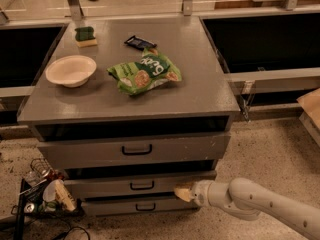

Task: Close middle drawer

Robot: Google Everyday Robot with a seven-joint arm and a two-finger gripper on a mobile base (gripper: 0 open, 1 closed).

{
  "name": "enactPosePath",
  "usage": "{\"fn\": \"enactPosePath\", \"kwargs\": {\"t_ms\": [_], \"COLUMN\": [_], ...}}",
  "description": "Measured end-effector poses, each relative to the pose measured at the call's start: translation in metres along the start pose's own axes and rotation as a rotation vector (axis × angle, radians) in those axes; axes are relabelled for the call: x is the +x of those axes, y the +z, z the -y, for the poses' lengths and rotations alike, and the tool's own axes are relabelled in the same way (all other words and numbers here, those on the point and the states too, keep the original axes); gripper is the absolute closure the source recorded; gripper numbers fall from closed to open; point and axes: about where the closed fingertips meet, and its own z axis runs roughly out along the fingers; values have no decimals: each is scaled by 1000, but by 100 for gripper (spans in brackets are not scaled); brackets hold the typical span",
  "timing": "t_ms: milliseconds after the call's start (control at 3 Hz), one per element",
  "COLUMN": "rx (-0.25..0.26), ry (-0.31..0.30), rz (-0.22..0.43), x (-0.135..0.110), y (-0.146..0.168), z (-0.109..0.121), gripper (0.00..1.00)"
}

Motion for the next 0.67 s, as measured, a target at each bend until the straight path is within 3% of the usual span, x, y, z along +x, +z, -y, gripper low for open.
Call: {"fn": "enactPosePath", "kwargs": {"t_ms": [667], "rx": [24], "ry": [-69], "rz": [14], "x": [-25], "y": [17], "z": [1], "gripper": [100]}}
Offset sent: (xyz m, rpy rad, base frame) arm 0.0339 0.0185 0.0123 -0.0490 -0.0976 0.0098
